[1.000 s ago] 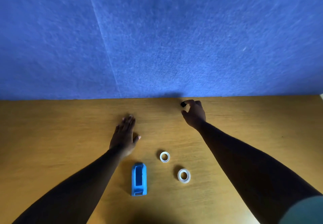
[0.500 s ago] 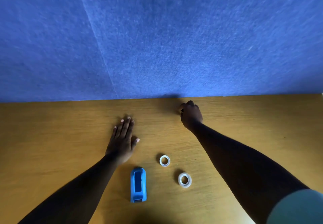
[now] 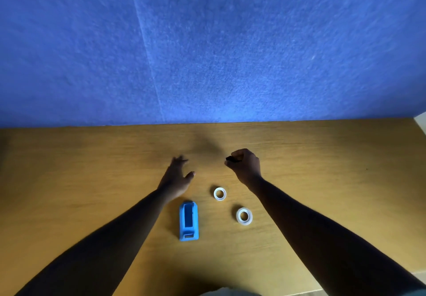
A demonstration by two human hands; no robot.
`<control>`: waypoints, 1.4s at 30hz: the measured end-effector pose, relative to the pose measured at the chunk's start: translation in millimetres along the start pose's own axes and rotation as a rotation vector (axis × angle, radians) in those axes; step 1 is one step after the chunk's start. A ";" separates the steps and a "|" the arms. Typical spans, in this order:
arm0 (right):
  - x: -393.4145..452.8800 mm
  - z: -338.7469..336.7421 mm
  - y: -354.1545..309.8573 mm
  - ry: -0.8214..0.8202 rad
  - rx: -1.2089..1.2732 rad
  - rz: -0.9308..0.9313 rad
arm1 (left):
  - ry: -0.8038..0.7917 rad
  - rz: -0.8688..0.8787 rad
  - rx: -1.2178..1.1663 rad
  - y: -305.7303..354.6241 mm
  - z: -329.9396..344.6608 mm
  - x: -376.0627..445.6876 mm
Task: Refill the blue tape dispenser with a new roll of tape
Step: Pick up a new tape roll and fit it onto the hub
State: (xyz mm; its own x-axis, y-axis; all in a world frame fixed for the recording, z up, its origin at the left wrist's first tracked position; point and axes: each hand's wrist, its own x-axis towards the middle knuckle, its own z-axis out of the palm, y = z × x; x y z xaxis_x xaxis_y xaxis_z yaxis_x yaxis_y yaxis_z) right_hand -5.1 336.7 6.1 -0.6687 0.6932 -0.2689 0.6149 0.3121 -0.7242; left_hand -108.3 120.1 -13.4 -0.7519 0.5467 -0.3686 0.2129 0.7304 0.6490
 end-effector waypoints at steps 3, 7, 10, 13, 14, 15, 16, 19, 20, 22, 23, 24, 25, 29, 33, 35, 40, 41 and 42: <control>-27.0 4.4 -4.2 -0.009 0.067 -0.068 | 0.025 0.042 -0.133 20.5 4.7 -23.9; -60.9 7.1 -9.3 -0.056 0.125 -0.200 | 0.013 0.076 -0.359 42.4 12.9 -51.1; -85.4 8.1 -12.7 -0.056 0.125 -0.253 | 0.057 0.055 -0.506 51.3 17.7 -70.4; -103.2 9.6 -11.0 -0.030 0.142 -0.297 | 0.104 -0.003 -0.661 48.0 23.1 -83.6; -108.4 10.1 -9.2 -0.031 0.142 -0.314 | 0.102 -0.029 -0.710 45.8 23.9 -87.9; -113.9 10.6 -7.9 -0.034 0.137 -0.335 | 0.099 -0.058 -0.753 44.7 23.6 -92.7; -119.4 11.4 -6.1 -0.036 0.130 -0.356 | 0.098 -0.089 -0.801 43.6 23.5 -97.0; -134.1 13.8 0.0 -0.046 0.127 -0.393 | 0.065 -0.158 -0.916 44.1 21.2 -108.6; -137.7 14.2 3.5 -0.054 0.133 -0.396 | 0.048 -0.178 -0.944 43.9 21.4 -111.3; -143.8 13.9 10.3 -0.070 0.149 -0.400 | 0.046 -0.203 -0.963 41.9 22.2 -114.6; -147.1 12.3 13.4 -0.070 0.145 -0.400 | 0.052 -0.205 -0.971 41.5 23.1 -116.3; -148.3 10.4 16.2 -0.065 0.131 -0.394 | 0.056 -0.199 -0.994 41.2 23.5 -116.6; -148.7 8.6 19.1 -0.054 0.116 -0.385 | 0.057 -0.188 -1.024 40.3 23.3 -117.0; -142.9 -0.9 43.8 0.055 0.051 -0.301 | -0.002 -0.142 -1.071 36.7 24.4 -121.8; -137.4 -13.3 71.8 0.077 -0.103 -0.141 | -0.022 -0.126 -1.075 38.6 28.1 -127.9; -135.9 -18.0 81.2 0.037 -0.184 -0.091 | -0.026 -0.117 -1.078 40.9 28.8 -130.0; -138.7 -18.5 95.9 -0.171 -0.437 -0.095 | -0.017 -0.104 -1.023 41.6 32.2 -133.7; -139.6 -17.4 97.6 -0.188 -0.468 -0.105 | -0.011 -0.104 -1.000 41.3 33.5 -134.2; -139.8 -16.6 98.7 -0.190 -0.487 -0.116 | -0.005 -0.107 -0.979 40.7 34.8 -134.4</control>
State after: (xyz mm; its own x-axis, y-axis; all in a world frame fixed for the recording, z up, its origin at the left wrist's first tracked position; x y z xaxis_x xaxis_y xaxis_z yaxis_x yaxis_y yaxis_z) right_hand 156.0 281.3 -17.2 -0.7798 0.5207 -0.3476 0.6252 0.6763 -0.3896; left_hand 23.1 90.6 39.4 -0.7340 0.5009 -0.4586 -0.4683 0.1156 0.8759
